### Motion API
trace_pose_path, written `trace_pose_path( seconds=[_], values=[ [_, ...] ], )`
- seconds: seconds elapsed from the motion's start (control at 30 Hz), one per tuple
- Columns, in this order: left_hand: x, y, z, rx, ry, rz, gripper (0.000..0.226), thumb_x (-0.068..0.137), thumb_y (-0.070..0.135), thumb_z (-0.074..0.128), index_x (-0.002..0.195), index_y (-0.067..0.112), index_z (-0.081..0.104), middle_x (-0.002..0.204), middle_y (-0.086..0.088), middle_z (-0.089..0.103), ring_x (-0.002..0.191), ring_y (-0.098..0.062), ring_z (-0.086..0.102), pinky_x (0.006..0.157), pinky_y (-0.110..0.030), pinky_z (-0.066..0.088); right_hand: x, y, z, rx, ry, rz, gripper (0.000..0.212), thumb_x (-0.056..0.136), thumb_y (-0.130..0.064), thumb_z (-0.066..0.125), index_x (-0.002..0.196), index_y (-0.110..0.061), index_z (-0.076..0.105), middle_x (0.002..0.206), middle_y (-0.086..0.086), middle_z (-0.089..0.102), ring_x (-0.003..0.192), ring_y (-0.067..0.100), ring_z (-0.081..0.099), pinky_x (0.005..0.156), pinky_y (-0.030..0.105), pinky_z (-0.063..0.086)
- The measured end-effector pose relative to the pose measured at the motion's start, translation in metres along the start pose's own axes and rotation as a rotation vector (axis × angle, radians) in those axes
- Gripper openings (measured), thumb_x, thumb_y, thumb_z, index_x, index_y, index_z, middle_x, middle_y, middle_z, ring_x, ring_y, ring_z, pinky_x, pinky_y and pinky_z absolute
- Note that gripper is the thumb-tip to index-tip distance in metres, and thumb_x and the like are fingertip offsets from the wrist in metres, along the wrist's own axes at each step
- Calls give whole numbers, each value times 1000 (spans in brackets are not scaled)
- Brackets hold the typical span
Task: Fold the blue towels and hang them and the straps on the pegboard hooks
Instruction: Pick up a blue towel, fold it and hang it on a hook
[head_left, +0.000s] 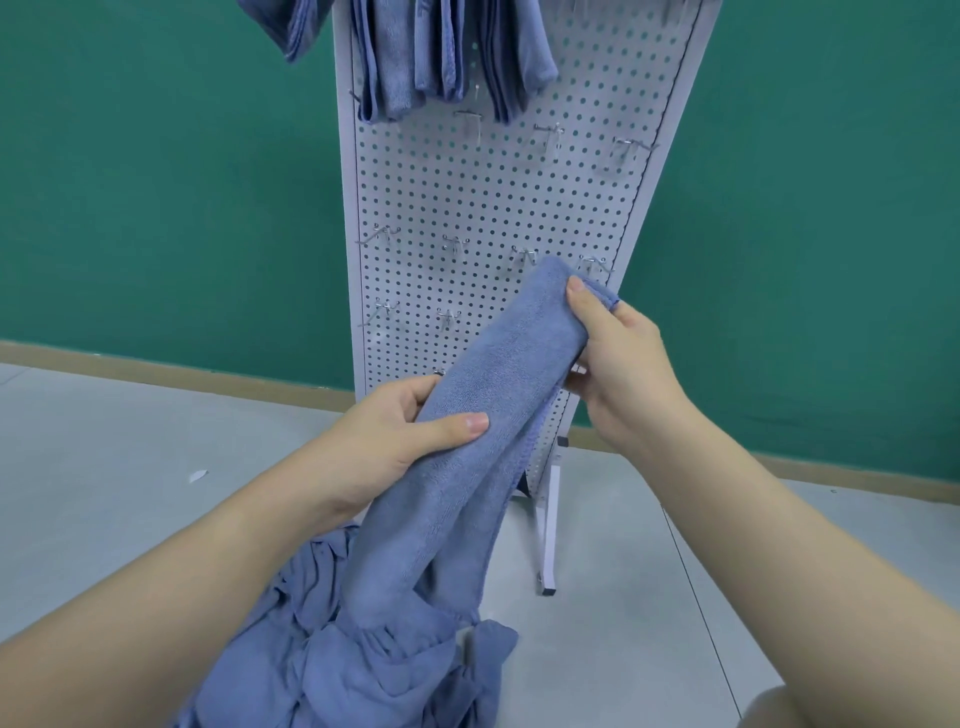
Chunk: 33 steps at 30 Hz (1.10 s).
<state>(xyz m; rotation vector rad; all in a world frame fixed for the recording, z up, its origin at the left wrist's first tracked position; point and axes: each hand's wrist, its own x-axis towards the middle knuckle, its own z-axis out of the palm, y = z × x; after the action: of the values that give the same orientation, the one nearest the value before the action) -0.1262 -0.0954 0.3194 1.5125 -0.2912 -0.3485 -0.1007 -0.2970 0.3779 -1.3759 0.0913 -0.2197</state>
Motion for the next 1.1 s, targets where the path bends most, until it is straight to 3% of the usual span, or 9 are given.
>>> trace_pose_path(
  seconds=[0.13, 0.2, 0.33, 0.43, 0.53, 0.67, 0.83, 0.97, 1.1],
  values=[
    [-3, 4, -7, -33, 11, 3, 45, 81, 28, 79, 120, 9, 69, 115, -12, 77, 96, -24, 73, 81, -33, 59, 8, 11, -8, -270, 44, 11, 16, 102, -16, 58, 109, -12, 71, 103, 5, 74, 85, 18, 67, 65, 31, 62],
    [-4, 6, -12, -86, 20, 15, 48, 82, 29, 74, 125, 7, 67, 117, -14, 76, 99, -26, 73, 82, -34, 59, 7, 14, -10, -518, 22, -152, 33, 97, -5, 54, 123, -19, 68, 113, 0, 70, 89, 10, 66, 80, 35, 63],
    [-7, 13, -23, -222, 35, 57, 45, 85, 25, 69, 126, 5, 67, 116, -17, 75, 95, -23, 73, 75, -29, 59, -12, 19, 0, -827, -427, -387, 72, 86, -6, 54, 150, -35, 44, 149, -13, 46, 128, -1, 49, 95, 12, 47],
    [-9, 16, -29, -231, 26, 61, 43, 86, 24, 69, 124, 6, 69, 114, -19, 74, 93, -25, 73, 74, -30, 59, -19, 38, 14, -998, -537, -605, 83, 82, -27, 64, 159, -27, 34, 156, -8, 42, 145, 10, 38, 120, 39, 32],
    [-10, 17, -30, -211, 7, 42, 42, 85, 24, 69, 123, 7, 70, 112, -20, 74, 91, -26, 72, 74, -31, 60, -17, 48, 22, -986, -438, -695, 78, 84, -21, 72, 155, -27, 41, 153, -6, 46, 143, 15, 40, 120, 47, 30],
    [-12, 16, -31, -187, -17, 32, 44, 85, 25, 70, 125, 6, 68, 116, -23, 72, 94, -28, 71, 77, -33, 61, -16, 51, 25, -947, -464, -757, 72, 83, -9, 71, 150, -22, 51, 151, -4, 51, 140, 16, 46, 117, 47, 34],
    [-15, 17, -34, -126, -45, 31, 46, 87, 27, 68, 126, 4, 66, 119, -22, 73, 100, -28, 73, 79, -30, 60, -28, 54, 35, -941, -519, -871, 69, 80, -14, 67, 148, -18, 53, 147, -2, 56, 137, 17, 49, 116, 42, 35],
    [-17, 17, -37, -112, -42, 29, 40, 87, 27, 69, 121, 7, 69, 116, -19, 75, 100, -27, 74, 81, -30, 61, -31, 56, 39, -910, -532, -914, 65, 80, -19, 67, 144, -16, 56, 142, -2, 60, 134, 18, 54, 111, 47, 41],
    [-18, 18, -40, -12, 66, 93, 32, 90, 32, 76, 114, 11, 71, 106, -18, 76, 96, -26, 72, 78, -36, 61, -34, 54, 44, -893, -488, -968, 63, 75, -21, 54, 137, -13, 63, 137, 0, 64, 129, 20, 58, 108, 45, 44]
  ],
)
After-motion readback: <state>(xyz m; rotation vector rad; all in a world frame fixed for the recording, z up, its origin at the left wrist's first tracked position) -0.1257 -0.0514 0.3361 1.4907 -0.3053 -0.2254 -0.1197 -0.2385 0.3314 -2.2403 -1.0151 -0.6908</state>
